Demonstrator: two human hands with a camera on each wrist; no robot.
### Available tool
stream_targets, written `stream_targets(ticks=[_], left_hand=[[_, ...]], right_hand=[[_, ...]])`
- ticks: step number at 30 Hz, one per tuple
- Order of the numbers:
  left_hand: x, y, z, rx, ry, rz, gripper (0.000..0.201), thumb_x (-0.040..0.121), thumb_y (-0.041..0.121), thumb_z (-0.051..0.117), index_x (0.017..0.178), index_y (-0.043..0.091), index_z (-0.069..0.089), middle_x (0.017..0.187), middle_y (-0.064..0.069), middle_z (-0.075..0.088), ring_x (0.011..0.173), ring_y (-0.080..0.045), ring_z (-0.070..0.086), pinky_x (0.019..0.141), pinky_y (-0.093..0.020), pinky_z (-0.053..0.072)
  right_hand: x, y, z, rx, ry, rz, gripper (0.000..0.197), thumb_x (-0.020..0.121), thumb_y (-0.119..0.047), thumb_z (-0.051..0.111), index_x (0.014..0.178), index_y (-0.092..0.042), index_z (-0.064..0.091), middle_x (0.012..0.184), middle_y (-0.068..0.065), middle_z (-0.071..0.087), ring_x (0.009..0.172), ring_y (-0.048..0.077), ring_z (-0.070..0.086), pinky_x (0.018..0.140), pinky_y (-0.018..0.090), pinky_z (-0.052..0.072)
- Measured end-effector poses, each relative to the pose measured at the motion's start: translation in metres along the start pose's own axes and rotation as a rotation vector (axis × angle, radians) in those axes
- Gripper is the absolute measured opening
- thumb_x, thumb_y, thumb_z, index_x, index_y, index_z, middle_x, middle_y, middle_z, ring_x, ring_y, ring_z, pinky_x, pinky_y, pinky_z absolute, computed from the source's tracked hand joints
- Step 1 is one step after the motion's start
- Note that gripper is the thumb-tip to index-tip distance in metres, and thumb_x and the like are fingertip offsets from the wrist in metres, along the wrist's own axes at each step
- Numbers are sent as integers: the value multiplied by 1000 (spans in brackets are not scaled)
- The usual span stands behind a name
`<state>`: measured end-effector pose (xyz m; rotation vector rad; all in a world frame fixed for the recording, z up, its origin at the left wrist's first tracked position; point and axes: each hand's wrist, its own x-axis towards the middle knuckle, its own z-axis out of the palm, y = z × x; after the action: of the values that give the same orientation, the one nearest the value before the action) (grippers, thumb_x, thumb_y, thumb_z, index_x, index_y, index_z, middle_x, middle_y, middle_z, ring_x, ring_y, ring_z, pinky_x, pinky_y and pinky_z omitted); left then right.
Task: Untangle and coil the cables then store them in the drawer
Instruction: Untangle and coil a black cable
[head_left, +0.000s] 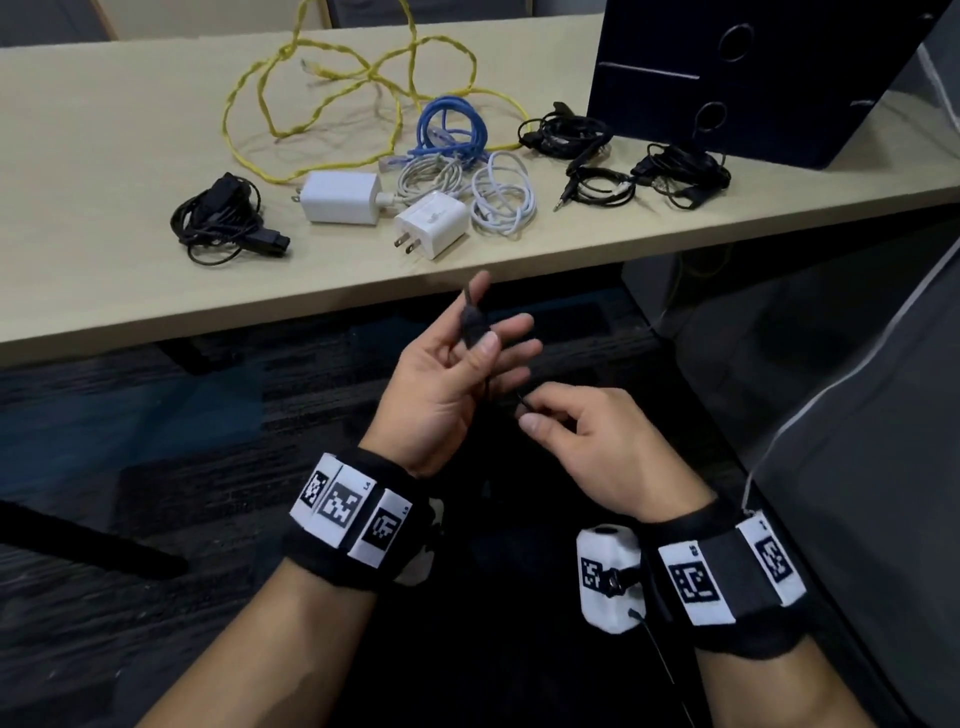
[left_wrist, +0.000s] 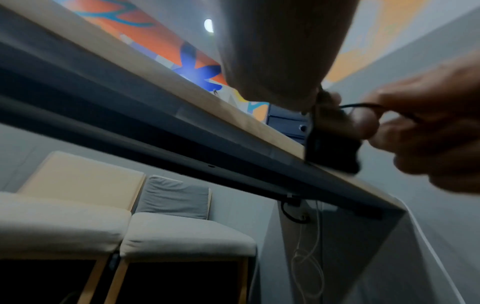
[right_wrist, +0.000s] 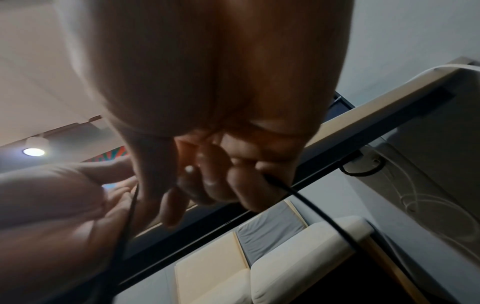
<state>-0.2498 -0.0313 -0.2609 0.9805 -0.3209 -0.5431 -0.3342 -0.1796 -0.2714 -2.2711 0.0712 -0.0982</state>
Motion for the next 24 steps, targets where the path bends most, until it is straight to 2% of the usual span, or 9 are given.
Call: stream_targets(ticks=[3,5,8,11,14,16,19,22,24], left_hand=[[-8,-10,-3,167,2,27,41,91,13,58,129,23,49,101,-5,73,99,-22,69,86,-31,55],[-9,-13,-5,248,7,70,44,91,17,57,132,25,45,96,-6,74,90,-22,71,85,-32,56],[-7,-12,-8,255,54,84,46,95,20,45,138,30,35,87,-5,72,72,-17,72,73,-29,58],[-2,-12,-14,196,106,92,47,103,14,33,148,24,23,83,-3,70,66,-16,71,63,-26,56],[0,-12,-14,152,108,155,62,100,-2,39,152,19,13,90,-5,68,71,-18,71,69,-29,57],[-1,-14,-14,152,89,199,67,95,-7,44,151,19,17,89,-5,65,73,-18,69,76,-34,56],[-2,-21,-14,195,35,261,62,92,-9,45,144,19,28,87,-9,59,82,-23,69,82,-37,54],[-5,-29,-11,386,15,266,57,89,-13,41,136,19,39,86,-11,58,92,-29,68,91,-38,52],[-7,-33,-15,548,-1,246,55,86,-7,44,130,26,45,85,-8,61,89,-28,68,93,-40,51]], right_hand=[[-5,-4,1,-71,-66,-5,6,89,-25,66,85,-24,70,79,-9,67,76,4,62,74,33,50],[-6,-8,3,-92,-109,-13,7,89,-25,66,83,-24,70,78,-9,66,75,4,61,74,33,51],[-8,-11,5,-85,-146,-32,10,88,-26,64,79,-25,68,73,-7,66,71,6,61,71,38,51],[-8,-9,6,-31,-132,-6,9,88,-24,65,80,-25,68,70,-6,66,68,8,61,70,40,52],[-8,-5,10,13,-114,31,8,90,-23,65,84,-27,69,73,-8,68,70,7,63,70,33,52],[-9,-3,16,40,-104,36,9,90,-21,66,84,-28,70,73,-13,67,71,4,62,69,26,50],[-10,-3,21,62,-110,31,9,89,-20,66,86,-28,70,75,-16,67,73,0,62,70,21,48],[-12,-3,17,29,-133,24,8,88,-19,66,83,-25,69,73,-8,68,70,6,63,69,31,52],[-14,-5,11,14,-127,18,10,88,-20,66,79,-24,68,69,-5,66,66,9,61,68,37,51]])
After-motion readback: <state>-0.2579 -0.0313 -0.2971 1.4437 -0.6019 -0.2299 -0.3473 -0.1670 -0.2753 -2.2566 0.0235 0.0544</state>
